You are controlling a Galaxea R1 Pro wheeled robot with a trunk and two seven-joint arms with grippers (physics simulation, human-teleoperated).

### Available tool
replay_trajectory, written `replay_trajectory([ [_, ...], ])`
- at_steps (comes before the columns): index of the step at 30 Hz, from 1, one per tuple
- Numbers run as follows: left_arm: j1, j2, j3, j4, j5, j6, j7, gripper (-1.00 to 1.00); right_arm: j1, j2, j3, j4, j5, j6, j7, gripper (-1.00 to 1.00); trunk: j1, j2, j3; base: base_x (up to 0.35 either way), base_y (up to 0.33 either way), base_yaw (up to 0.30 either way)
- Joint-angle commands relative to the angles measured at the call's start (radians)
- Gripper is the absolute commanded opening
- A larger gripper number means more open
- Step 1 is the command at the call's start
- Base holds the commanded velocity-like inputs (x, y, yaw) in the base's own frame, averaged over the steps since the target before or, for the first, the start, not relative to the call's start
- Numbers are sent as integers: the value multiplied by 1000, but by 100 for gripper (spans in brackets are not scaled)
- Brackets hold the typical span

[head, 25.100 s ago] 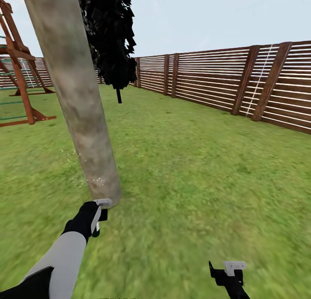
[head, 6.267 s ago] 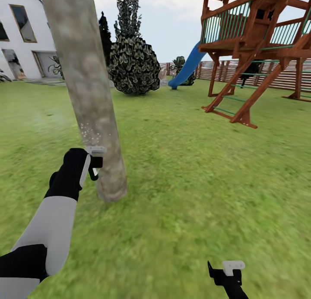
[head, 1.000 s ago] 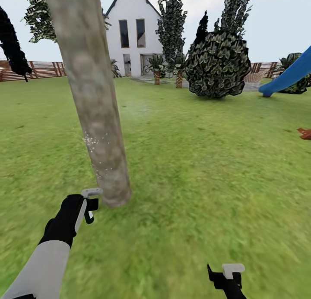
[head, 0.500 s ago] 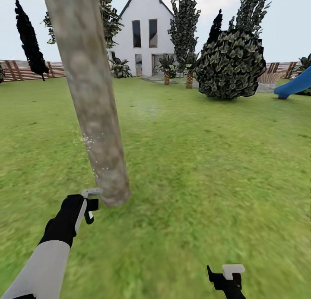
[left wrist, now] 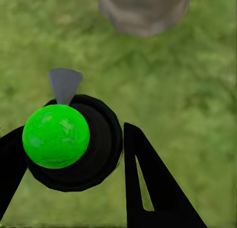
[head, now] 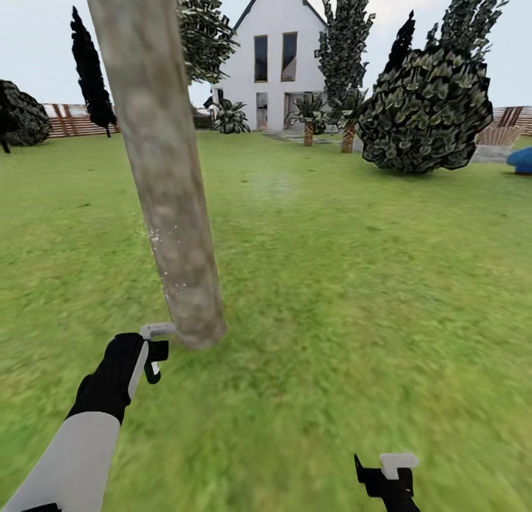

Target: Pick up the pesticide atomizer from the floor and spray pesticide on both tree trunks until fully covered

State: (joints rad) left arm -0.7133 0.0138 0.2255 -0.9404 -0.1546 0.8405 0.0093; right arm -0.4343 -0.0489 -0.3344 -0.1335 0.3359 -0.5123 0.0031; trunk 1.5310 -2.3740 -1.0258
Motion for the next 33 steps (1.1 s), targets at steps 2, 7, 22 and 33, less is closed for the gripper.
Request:
replay_trajectory([
  [2,0,-2,-1,1,1,0,0,-100,0,0,0,0,0,0,0,100,0,0,0,0,-273,278],
  [7,0,2,-3,59,23,-135,1,-100,0,0,0,-1,-1,0,0,100,0,0,0,0,-188,263],
  [22,-176,-42,-13,63,23,17,2,-100,0,-2,0,-1,-1,0,0,100,0,0,0,0,-3,17],
  [33,-196,-62,-56,48,17,35,3,-100,0,-4,0,-2,-1,0,-1,100,0,0,0,91,-50,0],
])
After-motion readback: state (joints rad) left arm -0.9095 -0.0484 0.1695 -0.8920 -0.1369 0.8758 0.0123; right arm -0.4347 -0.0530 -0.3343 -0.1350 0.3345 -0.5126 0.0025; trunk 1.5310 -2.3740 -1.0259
